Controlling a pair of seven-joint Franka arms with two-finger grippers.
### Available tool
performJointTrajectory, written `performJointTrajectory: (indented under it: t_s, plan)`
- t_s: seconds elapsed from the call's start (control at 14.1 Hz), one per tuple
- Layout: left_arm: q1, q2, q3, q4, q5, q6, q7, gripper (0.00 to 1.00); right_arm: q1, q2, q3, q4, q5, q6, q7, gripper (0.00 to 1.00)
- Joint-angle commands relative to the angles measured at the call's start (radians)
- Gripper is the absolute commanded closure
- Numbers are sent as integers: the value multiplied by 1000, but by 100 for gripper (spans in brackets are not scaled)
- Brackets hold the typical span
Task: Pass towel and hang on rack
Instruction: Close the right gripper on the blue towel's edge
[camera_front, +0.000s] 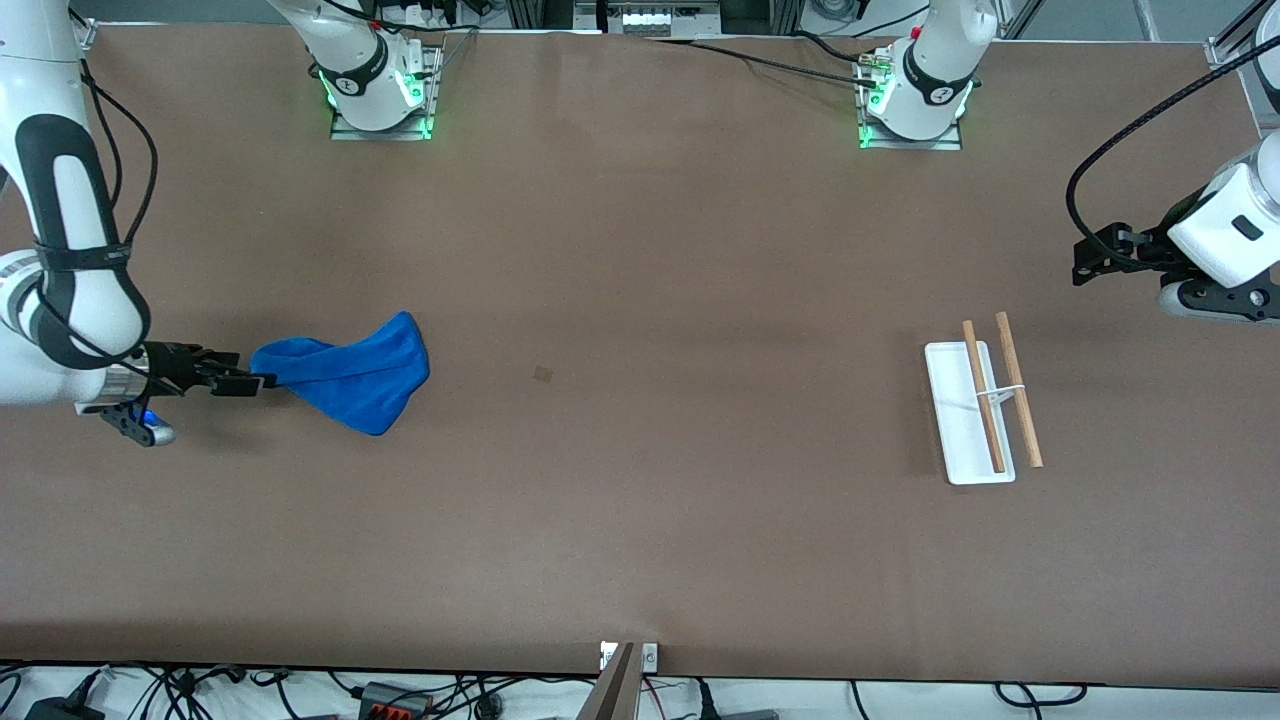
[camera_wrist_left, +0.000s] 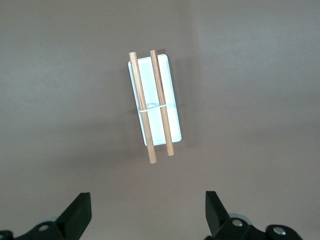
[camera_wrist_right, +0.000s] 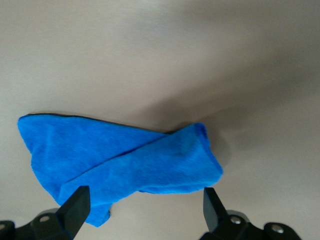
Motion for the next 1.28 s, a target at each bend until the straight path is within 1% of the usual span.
performJointTrajectory:
  t_s: [0.0, 0.21, 0.36, 0.57, 0.85, 0.92, 1.0, 1.07, 1.14, 1.21]
  plan:
    - [7, 15, -4, 33, -1, -22, 4, 0, -28, 52, 8, 15, 24, -15, 18, 0]
    - [6, 15, -4, 33, -3, -22, 2, 0, -58, 75, 8, 15, 32, -14, 13, 0]
    - [6, 15, -4, 35, -6, -22, 4, 0, -59, 93, 8, 17, 92, -8, 10, 0]
    - [7, 15, -2, 33, -15, -22, 2, 0, -61, 121, 8, 22, 127, -1, 0, 0]
    - [7, 15, -1, 33, -15, -22, 4, 0, -61, 127, 9, 22, 130, -9, -2, 50]
    - [7, 15, -1, 35, -15, -22, 2, 0, -61, 124, 11, 23, 129, -14, -6, 65]
    - [7, 15, -1, 35, -17, -22, 4, 0, -59, 123, 14, 41, 129, -29, -7, 74]
    - [7, 15, -1, 33, -15, -24, 4, 0, -59, 124, 15, 69, 129, -78, -7, 89]
    - [7, 15, -1, 33, -15, -22, 2, 0, -55, 124, 21, 109, 127, -122, -5, 98]
    - [7, 15, -1, 33, -15, -22, 4, 0, -50, 124, 23, 135, 127, -145, -2, 100]
